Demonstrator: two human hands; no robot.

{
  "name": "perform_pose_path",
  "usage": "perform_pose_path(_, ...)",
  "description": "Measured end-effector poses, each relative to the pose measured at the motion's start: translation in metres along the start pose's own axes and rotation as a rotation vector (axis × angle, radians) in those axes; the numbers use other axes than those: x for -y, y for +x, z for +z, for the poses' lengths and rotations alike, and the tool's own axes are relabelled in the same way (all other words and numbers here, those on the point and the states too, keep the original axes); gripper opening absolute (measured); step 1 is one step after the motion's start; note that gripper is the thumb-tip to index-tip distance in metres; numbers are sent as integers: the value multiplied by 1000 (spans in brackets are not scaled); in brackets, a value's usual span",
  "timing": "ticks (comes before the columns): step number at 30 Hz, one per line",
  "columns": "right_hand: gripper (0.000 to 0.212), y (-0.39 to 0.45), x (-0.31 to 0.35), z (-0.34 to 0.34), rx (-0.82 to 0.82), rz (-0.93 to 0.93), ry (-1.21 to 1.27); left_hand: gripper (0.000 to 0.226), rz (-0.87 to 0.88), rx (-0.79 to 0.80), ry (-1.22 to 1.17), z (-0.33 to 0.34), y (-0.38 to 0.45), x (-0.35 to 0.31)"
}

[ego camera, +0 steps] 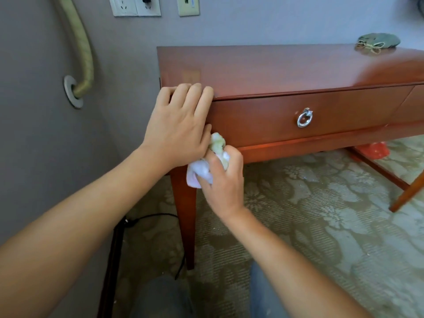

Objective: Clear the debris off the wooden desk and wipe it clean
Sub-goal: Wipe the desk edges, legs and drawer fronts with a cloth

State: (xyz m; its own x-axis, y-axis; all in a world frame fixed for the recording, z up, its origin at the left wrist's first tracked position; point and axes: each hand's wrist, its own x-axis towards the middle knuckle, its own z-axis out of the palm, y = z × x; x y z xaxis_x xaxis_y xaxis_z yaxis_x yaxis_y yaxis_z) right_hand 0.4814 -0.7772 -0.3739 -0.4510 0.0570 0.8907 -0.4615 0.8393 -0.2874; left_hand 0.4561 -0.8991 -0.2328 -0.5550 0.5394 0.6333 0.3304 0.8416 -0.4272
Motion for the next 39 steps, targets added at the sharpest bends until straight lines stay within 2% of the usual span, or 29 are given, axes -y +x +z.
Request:
perform_pose_path(1,33,7,-10,-10,13,-46,-29,61,-2,-9,-10,0,0,0)
perform_pose_path(3,12,11,-48,-36,-3,39,-88,61,1,-17,-35,-1,0,1)
perform_pose_path(5,11,11,-84,-54,-137,269,-212,62,-7,-15,-24,0,1,1)
perform_pose_path(7,37,0,-96,-45,-267,541,-162,63,-19,-9,-3,1,1,-1)
perform_pose_path(8,47,-4,-88,-35,-282,613,-112,64,-31,-5,5,1,1,-3)
perform_pose_path(9,50,-10,-75,-21,-272,604,-83,65,-43,-4,12,2,1,-4)
perform_pose_path(10,50,-13,-56,-14,-221,531,-37,65,-50,-5,16,3,0,-6)
perform_pose_path(12,54,-23,-36,-9,-30,203,3,67,-62,-9,24,6,-4,-8)
perform_pose_path(14,58,-22,-50,-14,164,-96,-50,66,-64,-45,42,10,-8,-9)
perform_pose_path(15,57,-17,-61,-20,193,-107,-72,65,-59,-68,51,11,-10,-9)
perform_pose_path(16,54,-12,-68,-27,180,-44,-78,64,-55,-85,56,12,-11,-9)
perform_pose_path(18,50,-3,-77,-47,94,170,-55,63,-43,-112,60,14,-11,-8)
perform_pose_path(22,46,51,-101,-77,-308,350,16,66,-24,-115,76,17,-15,-9)
perform_pose_path(23,47,68,-100,-75,-364,364,36,68,-25,-111,52,17,-16,-10)
perform_pose_path(25,44,86,-77,-55,-370,276,30,77,-32,-88,-50,13,-18,-8)
perform_pose_path(26,43,84,-61,-43,-322,178,1,82,-30,-72,-107,11,-18,-7)
perform_pose_path(29,40,65,-54,-26,-95,-316,-106,89,-17,-37,-234,2,-19,-4)
perform_pose_path(30,45,71,-68,-33,-44,-400,-122,90,-12,-26,-247,-1,-19,-5)
perform_pose_path(31,51,78,-82,-41,-61,-365,-118,91,-6,-14,-242,-3,-18,-5)
perform_pose_path(34,50,94,-90,-55,-315,159,-13,93,-18,14,-196,-4,-18,-8)
perform_pose_path(35,49,89,-80,-49,-340,174,-9,93,-28,12,-183,-5,-18,-9)
perform_pose_path(36,50,81,-68,-41,-287,52,-20,92,-36,10,-171,-5,-18,-12)
perform_pose_path(38,50,64,-62,-35,-70,-354,-37,89,-46,-2,-149,-5,-17,-14)
perform_pose_path(39,51,66,-73,-41,-3,-451,-62,88,-57,-11,-124,-4,-17,-15)
